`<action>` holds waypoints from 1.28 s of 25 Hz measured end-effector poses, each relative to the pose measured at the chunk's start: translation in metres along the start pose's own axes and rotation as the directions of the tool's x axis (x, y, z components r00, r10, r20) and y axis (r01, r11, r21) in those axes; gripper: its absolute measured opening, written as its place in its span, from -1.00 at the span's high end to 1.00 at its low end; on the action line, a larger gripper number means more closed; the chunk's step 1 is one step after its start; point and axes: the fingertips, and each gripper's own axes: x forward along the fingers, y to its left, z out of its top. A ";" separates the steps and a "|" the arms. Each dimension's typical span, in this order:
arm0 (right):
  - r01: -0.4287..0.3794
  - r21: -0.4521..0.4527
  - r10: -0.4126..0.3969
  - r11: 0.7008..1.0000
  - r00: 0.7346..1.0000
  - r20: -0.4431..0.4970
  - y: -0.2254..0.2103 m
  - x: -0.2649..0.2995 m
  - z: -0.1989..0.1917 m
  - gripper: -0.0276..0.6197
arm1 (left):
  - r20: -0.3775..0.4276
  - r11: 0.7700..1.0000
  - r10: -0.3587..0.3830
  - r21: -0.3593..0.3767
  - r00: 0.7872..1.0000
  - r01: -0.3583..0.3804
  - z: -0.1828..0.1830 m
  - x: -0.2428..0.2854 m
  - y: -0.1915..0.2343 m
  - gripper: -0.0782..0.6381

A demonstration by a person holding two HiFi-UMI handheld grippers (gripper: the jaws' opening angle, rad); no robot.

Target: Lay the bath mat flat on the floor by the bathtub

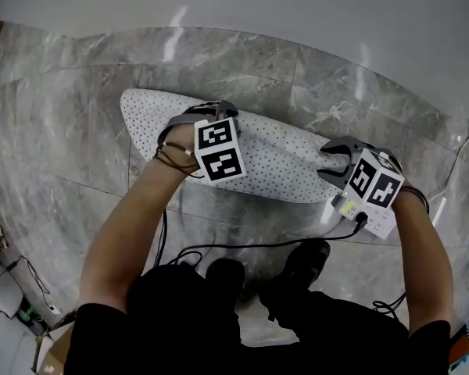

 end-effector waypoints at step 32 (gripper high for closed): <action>0.167 -0.028 -0.169 0.985 0.984 -0.049 0.015 0.047 0.011 0.14 | 0.049 0.948 -0.317 0.048 0.947 0.315 0.008 -0.005 -0.052 -0.04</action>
